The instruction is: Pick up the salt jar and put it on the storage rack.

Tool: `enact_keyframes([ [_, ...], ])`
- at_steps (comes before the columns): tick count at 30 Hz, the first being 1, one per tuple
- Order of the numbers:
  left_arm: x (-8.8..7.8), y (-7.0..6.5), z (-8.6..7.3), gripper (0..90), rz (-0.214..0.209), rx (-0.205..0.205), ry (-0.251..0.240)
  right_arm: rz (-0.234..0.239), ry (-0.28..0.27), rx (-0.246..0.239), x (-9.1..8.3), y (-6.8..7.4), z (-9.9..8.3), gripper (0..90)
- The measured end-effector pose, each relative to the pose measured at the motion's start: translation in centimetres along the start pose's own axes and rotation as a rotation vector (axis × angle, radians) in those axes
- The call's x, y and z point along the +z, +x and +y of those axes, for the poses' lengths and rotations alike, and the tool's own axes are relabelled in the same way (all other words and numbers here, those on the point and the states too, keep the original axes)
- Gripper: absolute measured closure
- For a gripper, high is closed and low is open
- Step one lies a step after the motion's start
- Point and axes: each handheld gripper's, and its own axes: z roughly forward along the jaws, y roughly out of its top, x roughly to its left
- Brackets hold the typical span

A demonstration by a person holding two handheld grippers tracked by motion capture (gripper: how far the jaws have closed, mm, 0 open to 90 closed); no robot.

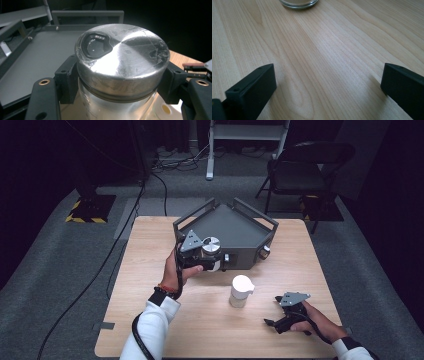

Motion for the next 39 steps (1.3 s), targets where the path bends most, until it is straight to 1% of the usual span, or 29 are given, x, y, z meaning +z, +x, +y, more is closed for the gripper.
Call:
enact_keyframes([
  [5,0.4,0.1,1.3,30.3,0.005,0.005,0.001,0.001,0.000,0.000,0.0,0.0,0.0,0.0],
  [8,0.7,0.1,1.9,30.3,0.014,0.012,0.003,0.001,0.000,0.000,0.0,0.0,0.0,0.0],
  [11,1.0,0.2,2.4,30.3,0.021,0.008,-0.001,0.001,0.000,0.000,0.0,0.0,0.0,0.0],
  [13,1.2,0.2,2.9,30.3,0.035,0.012,0.001,0.001,0.000,0.000,0.0,0.0,0.0,0.0],
  [17,1.5,0.7,3.8,30.3,0.037,0.011,-0.005,0.002,0.000,-0.001,0.0,0.0,0.0,0.0],
  [20,1.8,0.9,4.5,30.4,0.050,0.016,-0.004,0.002,-0.001,-0.002,0.0,-0.1,0.0,0.0],
  [21,1.9,1.0,4.5,30.4,0.052,0.009,-0.009,0.002,-0.001,-0.002,0.0,-0.1,0.0,0.0],
  [27,2.7,1.6,5.1,30.4,0.082,0.002,-0.002,0.003,-0.001,-0.003,0.0,0.0,0.0,0.0],
  [30,3.4,1.9,5.2,30.4,0.097,-0.002,0.000,0.003,-0.001,-0.003,0.0,0.0,0.0,0.0],
  [32,3.9,2.1,5.3,30.4,0.096,-0.008,0.005,0.003,-0.001,-0.003,0.0,0.0,0.0,0.0],
  [35,4.7,2.2,5.3,30.4,0.112,-0.014,0.006,0.004,-0.001,-0.004,0.0,-0.1,0.0,0.0],
  [37,5.2,2.2,5.5,30.4,0.125,-0.005,0.013,0.006,-0.001,-0.005,0.0,-0.1,0.0,0.0],
  [39,5.5,2.4,5.6,30.5,0.127,-0.007,0.019,0.007,0.000,-0.006,0.0,-0.1,0.0,0.0],
])
